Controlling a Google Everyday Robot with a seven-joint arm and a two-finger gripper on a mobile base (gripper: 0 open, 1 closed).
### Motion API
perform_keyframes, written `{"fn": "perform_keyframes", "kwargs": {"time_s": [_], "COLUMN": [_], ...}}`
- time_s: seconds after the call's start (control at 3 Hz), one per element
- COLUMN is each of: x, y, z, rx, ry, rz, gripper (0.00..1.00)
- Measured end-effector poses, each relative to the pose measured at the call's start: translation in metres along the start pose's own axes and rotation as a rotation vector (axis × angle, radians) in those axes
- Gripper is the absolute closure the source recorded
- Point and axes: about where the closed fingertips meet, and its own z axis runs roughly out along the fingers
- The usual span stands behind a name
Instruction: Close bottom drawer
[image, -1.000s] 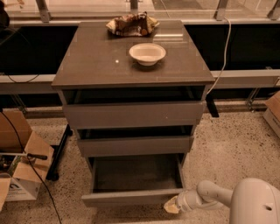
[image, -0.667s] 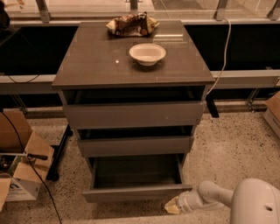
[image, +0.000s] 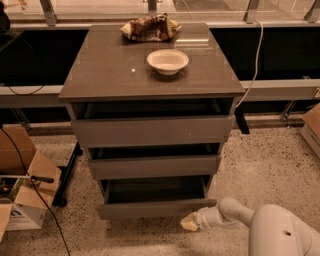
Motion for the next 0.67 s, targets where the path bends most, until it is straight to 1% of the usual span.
{"fn": "perform_keyframes", "kwargs": {"time_s": [0.33, 0.67], "x": [0.0, -0.012], "y": [0.0, -0.011], "z": [0.0, 0.001], "rx": [0.0, 0.043], "ry": [0.0, -0.012], "rz": [0.0, -0.044], "gripper": [1.0, 1.0]}}
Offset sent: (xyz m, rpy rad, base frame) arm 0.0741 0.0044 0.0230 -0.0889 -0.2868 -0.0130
